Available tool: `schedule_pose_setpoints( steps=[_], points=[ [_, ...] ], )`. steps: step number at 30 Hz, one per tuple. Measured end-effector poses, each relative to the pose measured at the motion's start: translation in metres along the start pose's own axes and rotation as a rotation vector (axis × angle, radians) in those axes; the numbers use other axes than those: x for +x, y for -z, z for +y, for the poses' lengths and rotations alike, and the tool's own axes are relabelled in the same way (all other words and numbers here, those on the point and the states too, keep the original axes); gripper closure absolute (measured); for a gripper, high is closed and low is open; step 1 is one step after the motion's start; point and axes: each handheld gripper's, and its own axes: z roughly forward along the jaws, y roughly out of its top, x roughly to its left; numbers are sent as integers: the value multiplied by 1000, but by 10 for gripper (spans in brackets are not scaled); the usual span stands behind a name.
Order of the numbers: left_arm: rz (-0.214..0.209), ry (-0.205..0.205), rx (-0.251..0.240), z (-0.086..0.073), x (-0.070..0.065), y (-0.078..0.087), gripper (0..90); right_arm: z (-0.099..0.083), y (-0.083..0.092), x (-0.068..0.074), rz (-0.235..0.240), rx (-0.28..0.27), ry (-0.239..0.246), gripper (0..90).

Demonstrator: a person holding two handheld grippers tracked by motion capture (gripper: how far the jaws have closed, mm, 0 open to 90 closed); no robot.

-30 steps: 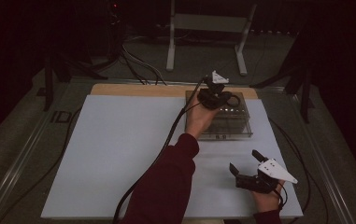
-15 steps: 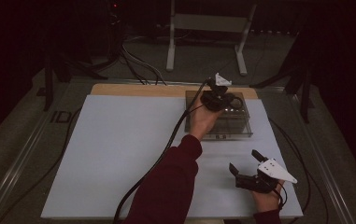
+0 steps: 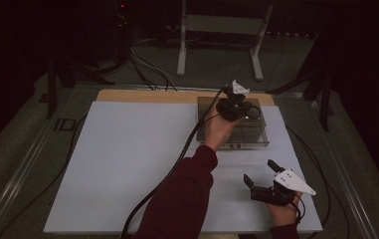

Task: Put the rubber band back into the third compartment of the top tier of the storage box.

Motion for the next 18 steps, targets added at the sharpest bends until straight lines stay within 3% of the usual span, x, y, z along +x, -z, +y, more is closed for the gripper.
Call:
schedule_pose_setpoints(
  steps=[18],
  points=[
    [-21,-12,25,-5,-9,-11,879,0,0,0,0,0,2,12]
  ],
)
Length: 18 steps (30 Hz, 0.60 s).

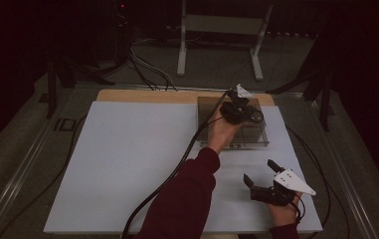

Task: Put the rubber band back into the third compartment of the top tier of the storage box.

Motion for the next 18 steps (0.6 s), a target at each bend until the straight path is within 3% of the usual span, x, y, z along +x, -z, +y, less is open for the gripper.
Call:
schedule_pose_setpoints(
  steps=[15,17,18],
  points=[
    [-27,-2,32,-4,-6,-10,873,0,0,0,0,0,4,12],
    [-29,-9,43,-5,-6,-11,836,0,0,0,0,0,5,12],
    [-25,-7,42,-6,-6,-12,770,0,0,0,0,-1,4,12]
  ],
)
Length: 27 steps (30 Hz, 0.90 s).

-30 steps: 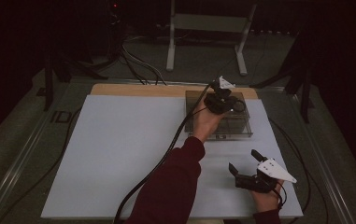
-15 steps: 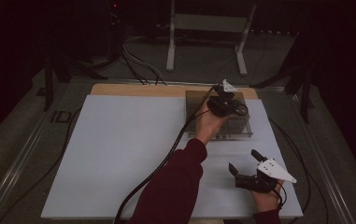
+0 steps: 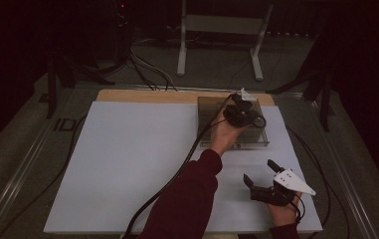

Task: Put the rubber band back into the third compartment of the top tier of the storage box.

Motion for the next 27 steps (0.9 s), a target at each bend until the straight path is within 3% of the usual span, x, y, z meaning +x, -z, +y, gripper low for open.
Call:
schedule_pose_setpoints(
  steps=[2,4,10,15,20,24,27],
  points=[
    [9,18,0,-1,1,0,603,0,0,0,0,1,-1,12],
    [15,30,0,-2,3,0,496,0,0,0,0,2,-2,12],
    [41,50,-25,-2,9,8,297,0,0,0,0,1,-1,12],
    [64,49,-53,-2,16,20,221,0,0,0,0,2,-2,12],
    [94,76,-91,-5,27,36,162,0,0,0,0,4,0,12],
    [110,79,-84,-9,36,48,110,0,0,0,-1,6,-1,12],
    [145,82,-106,-12,43,59,99,0,0,0,-2,7,0,12]
  ],
)
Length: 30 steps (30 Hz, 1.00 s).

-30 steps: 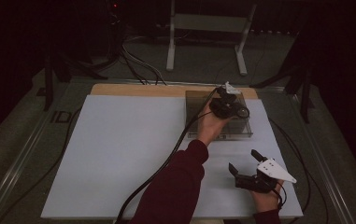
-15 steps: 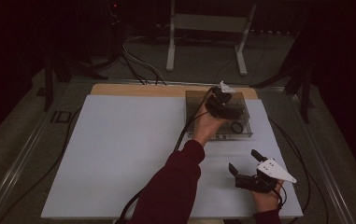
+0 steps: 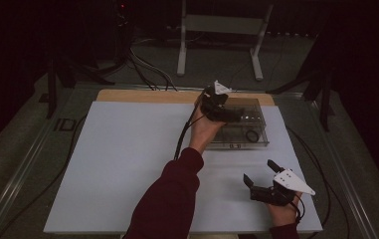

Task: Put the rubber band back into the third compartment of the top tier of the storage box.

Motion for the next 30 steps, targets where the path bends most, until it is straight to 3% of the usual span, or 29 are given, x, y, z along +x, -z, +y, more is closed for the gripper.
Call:
schedule_pose_setpoints(
  steps=[9,22,30],
  points=[
    [61,3,-35,-3,23,31,100,0,0,-1,-3,2,-2,12],
    [162,-60,-58,-12,50,84,6,-1,1,-1,-7,4,-6,12],
    [233,-107,-32,-35,69,113,4,-1,1,-1,-7,4,-6,11]
  ],
)
